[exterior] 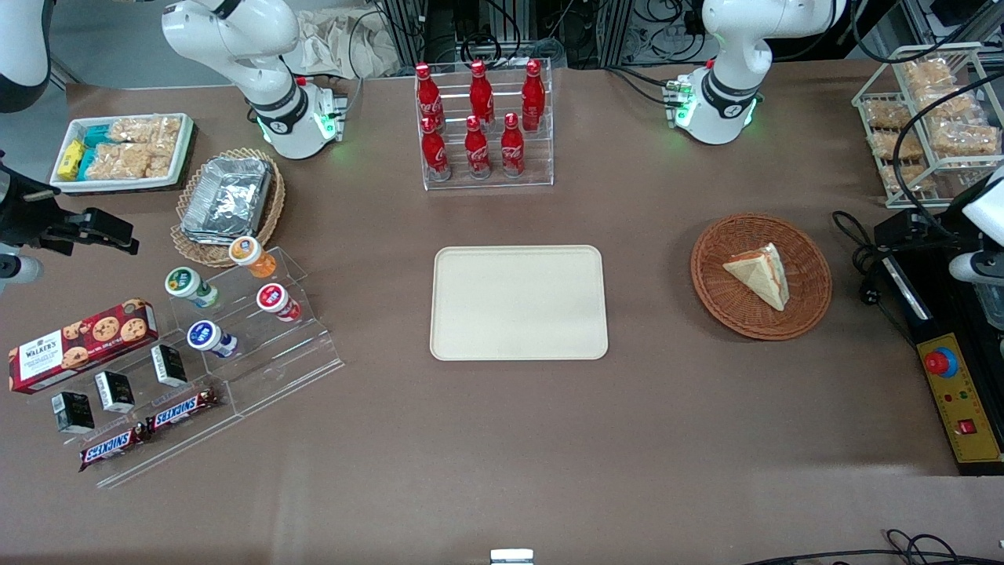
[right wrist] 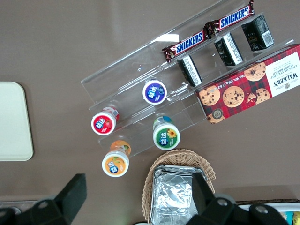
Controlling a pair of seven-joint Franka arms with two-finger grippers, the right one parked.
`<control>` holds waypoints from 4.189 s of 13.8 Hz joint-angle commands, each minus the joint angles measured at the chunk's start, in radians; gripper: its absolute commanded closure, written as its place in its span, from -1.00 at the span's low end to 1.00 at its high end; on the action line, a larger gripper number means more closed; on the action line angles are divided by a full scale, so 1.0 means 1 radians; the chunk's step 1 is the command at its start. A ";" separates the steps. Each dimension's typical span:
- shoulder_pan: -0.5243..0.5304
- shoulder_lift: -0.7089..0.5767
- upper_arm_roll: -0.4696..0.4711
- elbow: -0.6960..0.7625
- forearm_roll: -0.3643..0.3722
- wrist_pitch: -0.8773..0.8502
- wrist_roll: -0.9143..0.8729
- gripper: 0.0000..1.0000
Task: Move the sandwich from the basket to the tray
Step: 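Move the open left gripper over the wrapped sandwich in the wicker basket, then lower the left gripper around the sandwich and close on it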
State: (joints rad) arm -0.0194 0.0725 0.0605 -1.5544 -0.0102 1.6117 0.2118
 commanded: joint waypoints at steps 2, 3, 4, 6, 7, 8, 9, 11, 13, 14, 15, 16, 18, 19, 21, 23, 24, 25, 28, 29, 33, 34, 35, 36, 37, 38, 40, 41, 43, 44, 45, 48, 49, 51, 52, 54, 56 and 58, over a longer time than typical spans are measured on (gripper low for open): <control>-0.001 0.012 -0.002 0.028 -0.008 -0.018 0.001 -1.00; -0.001 0.012 -0.002 0.028 -0.008 -0.018 0.003 -1.00; -0.001 0.012 -0.001 0.028 -0.008 -0.018 0.004 -1.00; -0.001 0.012 -0.002 0.028 -0.007 -0.018 0.012 -1.00; -0.001 0.012 -0.002 0.030 -0.008 -0.018 0.015 -1.00; -0.001 0.012 -0.002 0.031 -0.010 -0.018 0.006 -1.00; -0.001 0.012 -0.001 0.030 -0.010 -0.021 0.008 -1.00; 0.001 0.012 -0.001 0.027 -0.008 -0.024 0.003 -1.00; 0.003 0.010 0.001 0.020 -0.008 -0.042 0.000 -1.00; 0.003 0.010 0.001 0.017 -0.008 -0.062 0.000 -1.00; 0.004 0.006 0.001 0.010 -0.008 -0.064 0.000 -1.00; 0.006 -0.003 0.001 -0.010 -0.010 -0.061 -0.002 -1.00; 0.007 -0.029 0.001 -0.058 -0.010 -0.047 -0.038 -1.00; 0.006 -0.051 0.001 -0.093 -0.010 -0.026 -0.081 -1.00; 0.003 -0.106 0.001 -0.206 -0.011 0.048 -0.208 -1.00; 0.001 -0.161 -0.001 -0.329 -0.010 0.137 -0.323 -1.00; 0.001 -0.180 -0.001 -0.382 -0.010 0.175 -0.403 -0.99; 0.000 -0.193 -0.002 -0.435 -0.010 0.218 -0.484 -0.96; -0.002 -0.214 -0.007 -0.561 -0.008 0.324 -0.681 -0.94; -0.002 -0.220 -0.019 -0.607 -0.008 0.368 -0.716 -0.94; -0.001 -0.215 -0.024 -0.714 -0.005 0.479 -0.831 -0.94; -0.001 -0.214 -0.024 -0.736 -0.005 0.493 -0.844 -0.94; -0.001 -0.211 -0.024 -0.751 -0.005 0.511 -0.874 -0.94; -0.001 -0.204 -0.024 -0.769 -0.005 0.531 -0.916 -0.94; -0.002 -0.203 -0.024 -0.792 -0.005 0.560 -0.948 -0.94; -0.002 -0.200 -0.027 -0.828 -0.005 0.600 -0.963 -0.94; -0.002 -0.183 -0.027 -0.869 -0.005 0.665 -0.980 -0.95; -0.002 -0.163 -0.027 -0.874 -0.005 0.678 -1.003 -0.96; -0.002 -0.126 -0.027 -0.883 -0.007 0.706 -1.031 -0.96; -0.002 -0.108 -0.027 -0.883 -0.008 0.715 -1.036 -0.96; -0.002 -0.093 -0.027 -0.883 -0.008 0.726 -1.036 -0.96; -0.002 -0.059 -0.027 -0.892 -0.011 0.748 -1.037 -0.98; -0.002 -0.045 -0.027 -0.892 -0.031 0.749 -1.039 -0.98; -0.002 -0.023 -0.028 -0.895 -0.088 0.767 -1.039 -0.98; -0.004 -0.007 -0.028 -0.895 -0.088 0.771 -1.039 -0.98; -0.002 0.027 -0.028 -0.895 -0.090 0.798 -1.039 -0.98; -0.002 0.058 -0.028 -0.895 -0.090 0.806 -1.039 -0.96; -0.002 0.072 -0.028 -0.895 -0.090 0.817 -1.039 -0.90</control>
State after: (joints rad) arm -0.0206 0.1301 0.0373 -2.4465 -0.0851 2.4049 -0.8124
